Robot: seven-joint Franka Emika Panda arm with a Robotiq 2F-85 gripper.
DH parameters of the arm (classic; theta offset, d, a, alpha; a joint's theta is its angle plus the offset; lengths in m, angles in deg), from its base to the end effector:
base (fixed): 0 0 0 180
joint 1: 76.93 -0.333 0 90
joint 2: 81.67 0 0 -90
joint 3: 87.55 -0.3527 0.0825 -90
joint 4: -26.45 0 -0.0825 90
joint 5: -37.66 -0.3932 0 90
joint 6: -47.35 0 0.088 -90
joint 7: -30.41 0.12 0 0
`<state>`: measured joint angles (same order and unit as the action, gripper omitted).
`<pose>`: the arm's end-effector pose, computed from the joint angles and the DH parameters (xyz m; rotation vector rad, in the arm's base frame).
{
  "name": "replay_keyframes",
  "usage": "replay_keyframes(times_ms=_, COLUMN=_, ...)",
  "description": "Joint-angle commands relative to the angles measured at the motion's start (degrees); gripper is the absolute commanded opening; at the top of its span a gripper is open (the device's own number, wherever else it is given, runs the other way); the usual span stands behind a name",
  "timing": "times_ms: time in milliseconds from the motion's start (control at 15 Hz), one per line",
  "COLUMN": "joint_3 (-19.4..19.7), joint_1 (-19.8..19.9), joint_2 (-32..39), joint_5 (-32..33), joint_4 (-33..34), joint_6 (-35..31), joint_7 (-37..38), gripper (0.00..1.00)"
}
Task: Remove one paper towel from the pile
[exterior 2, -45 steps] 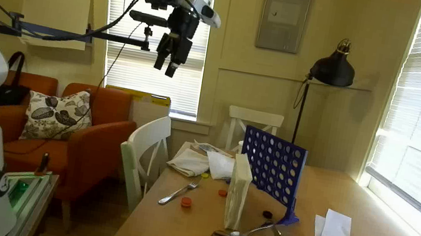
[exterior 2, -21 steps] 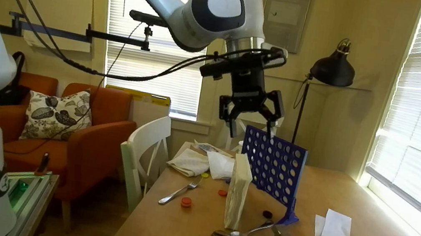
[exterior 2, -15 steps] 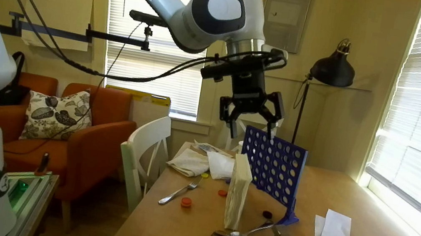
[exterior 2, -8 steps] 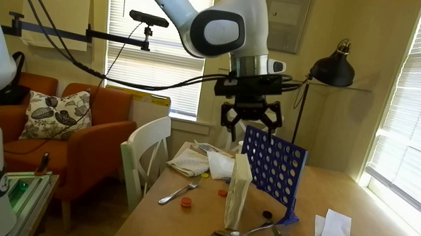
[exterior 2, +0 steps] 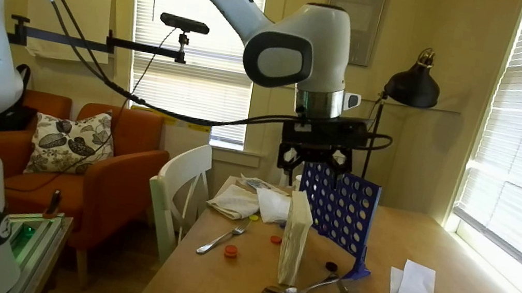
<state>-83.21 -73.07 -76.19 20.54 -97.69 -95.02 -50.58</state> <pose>0.5780 -0.0816 0.3917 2.6739 1.5571 0.4652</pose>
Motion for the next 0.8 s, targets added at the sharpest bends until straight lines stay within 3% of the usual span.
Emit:
replay_keyframes(times_ms=0, joint_3=-1.0, joint_1=2.7, joint_2=2.8, joint_5=-5.1, joint_4=4.2, joint_6=4.6, joint_7=-4.8, gripper=0.97)
replay_keyframes(times_ms=200, joint_3=-1.3, joint_1=3.4, joint_2=4.9, joint_5=-6.1, joint_4=6.3, joint_6=7.3, joint_7=-5.4, gripper=0.9)
replay_keyframes(times_ms=267, joint_3=-1.5, joint_1=3.5, joint_2=5.6, joint_5=-6.0, joint_4=7.0, joint_6=8.2, joint_7=-5.3, gripper=0.81)
replay_keyframes(times_ms=400, joint_3=-1.8, joint_1=3.7, joint_2=7.0, joint_5=-5.2, joint_4=8.5, joint_6=9.7, joint_7=-4.6, gripper=0.79)
replay_keyframes(times_ms=467, joint_3=-2.0, joint_1=3.7, joint_2=7.9, joint_5=-4.6, joint_4=9.3, joint_6=10.1, joint_7=-3.9, gripper=0.72)
replay_keyframes(times_ms=733, joint_3=-2.7, joint_1=4.3, joint_2=10.9, joint_5=-4.4, joint_4=12.1, joint_6=11.7, joint_7=-3.1, gripper=0.71)
